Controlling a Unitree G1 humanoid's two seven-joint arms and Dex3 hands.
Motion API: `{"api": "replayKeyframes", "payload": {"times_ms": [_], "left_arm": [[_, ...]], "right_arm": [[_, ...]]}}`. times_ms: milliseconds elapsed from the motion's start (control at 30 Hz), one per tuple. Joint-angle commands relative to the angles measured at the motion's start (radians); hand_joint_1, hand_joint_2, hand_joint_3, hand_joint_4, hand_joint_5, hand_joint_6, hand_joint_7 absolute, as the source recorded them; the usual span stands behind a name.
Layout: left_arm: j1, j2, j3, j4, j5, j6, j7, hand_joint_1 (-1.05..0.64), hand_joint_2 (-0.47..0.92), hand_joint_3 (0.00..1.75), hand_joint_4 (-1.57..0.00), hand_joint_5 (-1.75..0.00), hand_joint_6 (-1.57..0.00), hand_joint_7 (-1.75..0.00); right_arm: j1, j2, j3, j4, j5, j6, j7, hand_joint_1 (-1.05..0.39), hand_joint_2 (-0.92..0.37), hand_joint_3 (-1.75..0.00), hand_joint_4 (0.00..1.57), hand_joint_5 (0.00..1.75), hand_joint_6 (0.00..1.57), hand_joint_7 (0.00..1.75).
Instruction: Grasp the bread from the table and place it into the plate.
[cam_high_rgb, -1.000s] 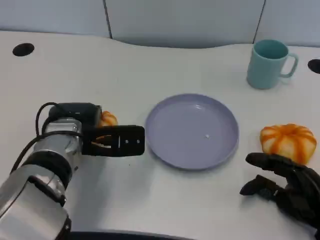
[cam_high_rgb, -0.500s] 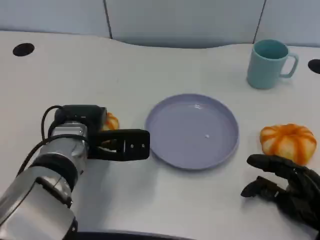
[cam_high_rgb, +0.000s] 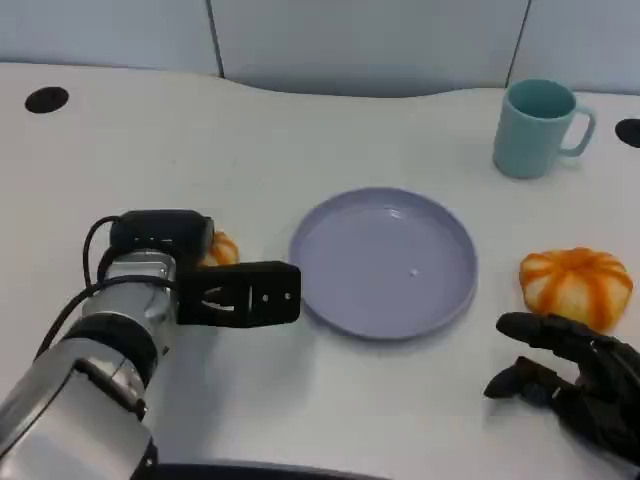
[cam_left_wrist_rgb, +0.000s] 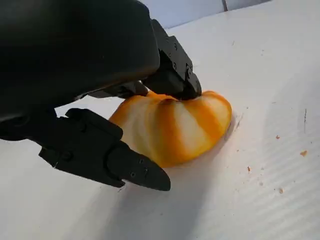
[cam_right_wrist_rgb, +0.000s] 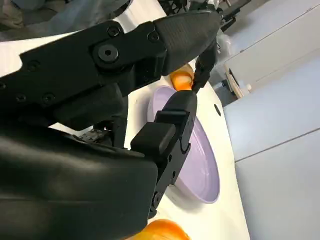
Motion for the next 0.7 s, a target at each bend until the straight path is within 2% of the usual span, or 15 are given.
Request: {"api": "replayKeyframes", "payload": {"times_ms": [33, 67, 100, 133, 300, 367, 467, 567, 667, 700], "left_arm": [[0.026, 0.013, -0.005, 0.015, -0.001, -0.009, -0.01, -0.31, 0.92, 0.02, -0.8, -0.81, -1.0, -0.02], [0.029, 0.013, -0.002, 0.015, -0.004, -0.01, 0.0, -0.31, 0.92, 0.01, -0.8, -0.84, -1.01, -0.02], [0.033, 0.013, -0.001, 0.015, -0.005, -0.011, 0.01, -0.36, 0.91, 0.01, -0.76, -1.03, -1.07, -0.02], [0.033, 0.012, -0.001, 0.017, -0.006, -0.004, 0.002, -0.38, 0.91, 0.01, -0.73, -1.1, -1.09, -0.02], [0.027, 0.01, -0.011, 0.022, 0.001, 0.028, -0.038, -0.4, 0.9, 0.01, -0.74, -1.09, -1.11, -0.01], [0.028, 0.011, -0.01, 0.022, -0.001, 0.034, -0.039, -0.37, 0.92, 0.04, -0.71, -1.07, -1.03, 0.0], [0.041, 0.02, -0.002, 0.017, -0.009, 0.009, 0.001, -0.36, 0.92, 0.22, -0.67, -1.1, -0.96, -0.02], [0.055, 0.029, 0.013, 0.012, -0.022, -0.022, 0.047, -0.35, 0.92, 0.24, -0.67, -1.12, -1.0, -0.04], [0.06, 0.034, 0.024, 0.011, -0.031, -0.039, 0.077, -0.34, 0.92, 0.4, -0.63, -1.12, -1.01, -0.05], [0.061, 0.035, 0.03, 0.01, -0.037, -0.048, 0.089, -0.33, 0.92, 0.42, -0.64, -1.22, -1.03, -0.09]], "right_arm": [[0.031, -0.005, -0.003, 0.0, 0.008, 0.018, 0.0, -0.42, -0.92, -0.08, 0.57, 1.13, 0.83, 0.29], [0.033, -0.006, -0.002, -0.003, 0.008, 0.021, 0.0, -0.42, -0.92, -0.08, 0.57, 1.13, 0.83, 0.29], [0.034, -0.007, -0.001, -0.006, 0.007, 0.023, -0.001, -0.42, -0.92, -0.08, 0.57, 1.13, 0.83, 0.29], [0.035, -0.008, 0.0, -0.008, 0.006, 0.023, -0.001, -0.42, -0.92, -0.08, 0.57, 1.13, 0.83, 0.29], [0.042, -0.008, 0.004, -0.024, 0.001, 0.021, -0.013, -0.43, -0.92, -0.07, 0.57, 1.12, 0.83, 0.29], [0.044, -0.008, 0.005, -0.027, 0.001, 0.02, -0.011, -0.43, -0.92, -0.07, 0.57, 1.12, 0.83, 0.29], [0.046, -0.008, 0.006, -0.03, 0.0, 0.019, -0.012, -0.43, -0.92, -0.08, 0.57, 1.13, 0.83, 0.29], [0.049, -0.009, 0.011, -0.036, -0.008, 0.01, -0.014, -0.44, -0.92, -0.09, 0.57, 1.14, 0.83, 0.28], [0.055, -0.007, 0.014, -0.052, -0.007, 0.024, -0.024, -0.45, -0.92, -0.08, 0.56, 1.16, 0.83, 0.29], [0.057, -0.007, 0.016, -0.057, -0.007, 0.027, -0.027, -0.45, -0.92, -0.07, 0.55, 1.16, 0.83, 0.3]]}}
